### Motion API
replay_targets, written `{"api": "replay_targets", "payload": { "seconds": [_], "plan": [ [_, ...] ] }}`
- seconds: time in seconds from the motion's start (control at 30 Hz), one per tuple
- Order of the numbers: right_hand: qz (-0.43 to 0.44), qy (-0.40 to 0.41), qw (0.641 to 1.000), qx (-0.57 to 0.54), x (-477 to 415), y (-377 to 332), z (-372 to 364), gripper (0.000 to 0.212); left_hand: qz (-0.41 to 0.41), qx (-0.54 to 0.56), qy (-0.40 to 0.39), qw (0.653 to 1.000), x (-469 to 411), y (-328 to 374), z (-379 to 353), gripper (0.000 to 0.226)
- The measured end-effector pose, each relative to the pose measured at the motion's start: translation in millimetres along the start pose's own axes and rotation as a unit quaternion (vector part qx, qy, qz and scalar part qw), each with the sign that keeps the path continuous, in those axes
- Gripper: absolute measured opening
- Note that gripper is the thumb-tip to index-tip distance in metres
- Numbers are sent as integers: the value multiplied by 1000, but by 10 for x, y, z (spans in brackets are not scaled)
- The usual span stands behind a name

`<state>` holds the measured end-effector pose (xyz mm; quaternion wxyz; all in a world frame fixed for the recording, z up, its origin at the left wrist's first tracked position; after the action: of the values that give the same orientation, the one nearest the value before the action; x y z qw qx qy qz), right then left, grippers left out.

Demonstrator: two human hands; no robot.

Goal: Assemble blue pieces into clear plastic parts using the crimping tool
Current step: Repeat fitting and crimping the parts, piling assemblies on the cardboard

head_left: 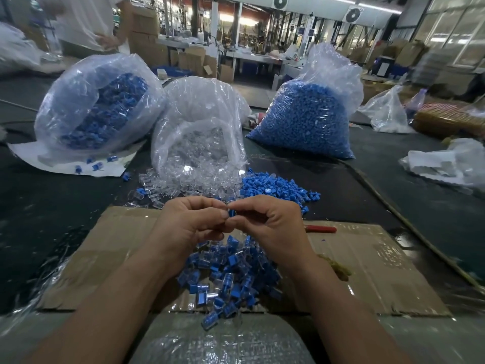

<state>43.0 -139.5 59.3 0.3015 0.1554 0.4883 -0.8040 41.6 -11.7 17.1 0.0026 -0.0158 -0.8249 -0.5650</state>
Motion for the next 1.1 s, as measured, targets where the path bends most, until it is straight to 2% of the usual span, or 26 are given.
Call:
{"api": "replay_targets", "payload": {
  "seconds": [0.47,0.73,0.83,0.9,1.0,1.1],
  "plan": [
    [93,18,988,119,-5,-175,40,21,17,24,-26,999,-11,-27,-36,8],
    [123,16,982,145,13,-217,25,22,-2,-37,-15,999,-10,-29,-5,4],
    [120,3,982,148,10,-220,16,24,-12,-39,-16,999,-8,-21,-16,10],
    [76,-25,985,153,-5,-166,33,33,-14,-40,-21,999,-11,-24,-30,16],
    [-90,-23,984,149,-21,143,341,56,-23,-30,-7,999,-38,-20,7,17],
    [-219,-65,949,217,60,526,680,28,-27,-20,2,999,-64,-27,39,16]
  ]
}}
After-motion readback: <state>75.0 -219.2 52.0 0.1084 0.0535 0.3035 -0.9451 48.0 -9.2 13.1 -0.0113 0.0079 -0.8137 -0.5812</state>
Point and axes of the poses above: each hand's wrist, its own x-axis away from the middle knuckle, its own z-axis out of the back of the hand, y = z × x, the point moved 8 cm from there along -x, towards the middle knuckle, and after that the axes turned 6 degrees about x, right-handed, at the moved point
